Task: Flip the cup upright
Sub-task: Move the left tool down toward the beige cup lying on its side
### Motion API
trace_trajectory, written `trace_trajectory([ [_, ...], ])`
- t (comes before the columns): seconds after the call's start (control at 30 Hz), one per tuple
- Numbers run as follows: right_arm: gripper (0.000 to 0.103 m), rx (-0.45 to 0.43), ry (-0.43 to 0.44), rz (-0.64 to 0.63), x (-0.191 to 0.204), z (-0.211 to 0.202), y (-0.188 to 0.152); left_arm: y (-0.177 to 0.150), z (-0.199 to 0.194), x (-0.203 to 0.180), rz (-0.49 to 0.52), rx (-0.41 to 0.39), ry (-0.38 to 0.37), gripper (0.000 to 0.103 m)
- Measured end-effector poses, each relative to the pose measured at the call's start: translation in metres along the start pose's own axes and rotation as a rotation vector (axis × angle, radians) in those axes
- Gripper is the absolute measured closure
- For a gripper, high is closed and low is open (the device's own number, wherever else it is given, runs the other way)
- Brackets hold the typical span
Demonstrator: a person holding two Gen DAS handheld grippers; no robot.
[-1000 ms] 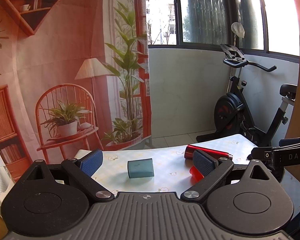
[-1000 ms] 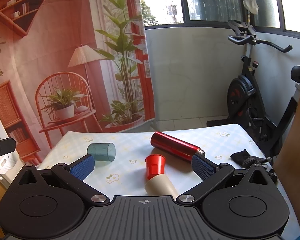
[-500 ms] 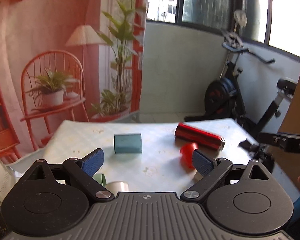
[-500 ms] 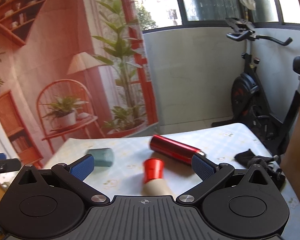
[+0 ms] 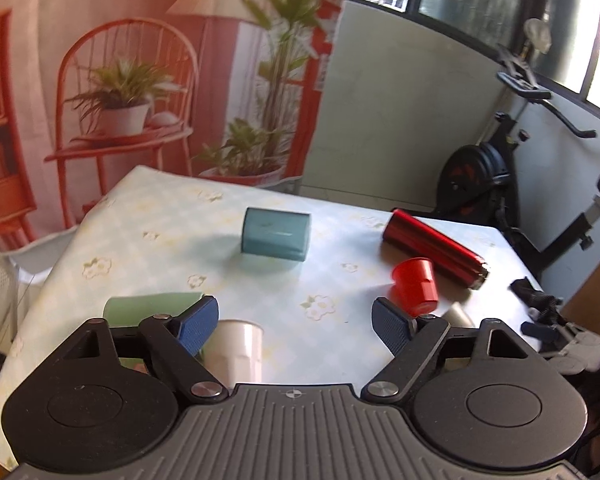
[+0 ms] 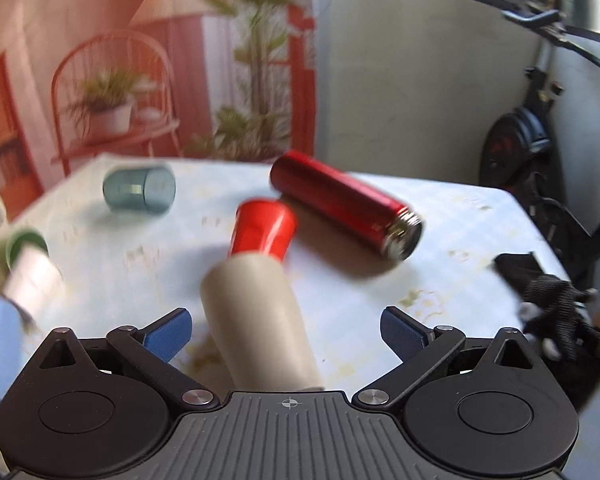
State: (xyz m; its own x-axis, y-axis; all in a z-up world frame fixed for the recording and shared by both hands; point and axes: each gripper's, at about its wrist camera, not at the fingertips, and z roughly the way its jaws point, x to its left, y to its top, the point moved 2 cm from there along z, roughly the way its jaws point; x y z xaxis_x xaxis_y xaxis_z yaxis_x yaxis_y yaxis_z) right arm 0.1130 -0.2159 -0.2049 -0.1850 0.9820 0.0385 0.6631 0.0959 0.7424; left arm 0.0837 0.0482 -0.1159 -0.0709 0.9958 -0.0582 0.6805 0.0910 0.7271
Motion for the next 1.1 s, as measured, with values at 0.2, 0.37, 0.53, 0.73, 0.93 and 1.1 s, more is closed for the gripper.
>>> trace_trajectory([
  [0.2,0.010,0.012,0.041,0.017,0.001,0.028,-0.002,-0.002,0.009,0.002,-0.026,0.044,-0.007,0.018],
  [0.37,0.012,0.028,0.077,0.024,0.002,0.036,-0.006,-0.006,0.015,-0.001,-0.038,0.066,0.008,0.018],
  [0.53,0.027,0.052,0.079,0.045,0.003,0.044,-0.005,-0.008,0.012,-0.001,-0.050,0.050,0.014,0.018],
  [0.73,0.029,0.061,0.057,0.059,0.005,0.046,-0.011,-0.010,0.010,-0.004,-0.058,0.033,0.000,0.018],
  [0.93,0.038,0.067,0.040,0.118,0.007,0.039,-0.013,-0.009,0.011,-0.005,-0.062,0.038,-0.008,0.019],
  [1.1,0.039,0.093,0.040,0.225,0.017,0.013,-0.012,-0.009,0.006,-0.003,-0.052,0.015,-0.003,0.019],
])
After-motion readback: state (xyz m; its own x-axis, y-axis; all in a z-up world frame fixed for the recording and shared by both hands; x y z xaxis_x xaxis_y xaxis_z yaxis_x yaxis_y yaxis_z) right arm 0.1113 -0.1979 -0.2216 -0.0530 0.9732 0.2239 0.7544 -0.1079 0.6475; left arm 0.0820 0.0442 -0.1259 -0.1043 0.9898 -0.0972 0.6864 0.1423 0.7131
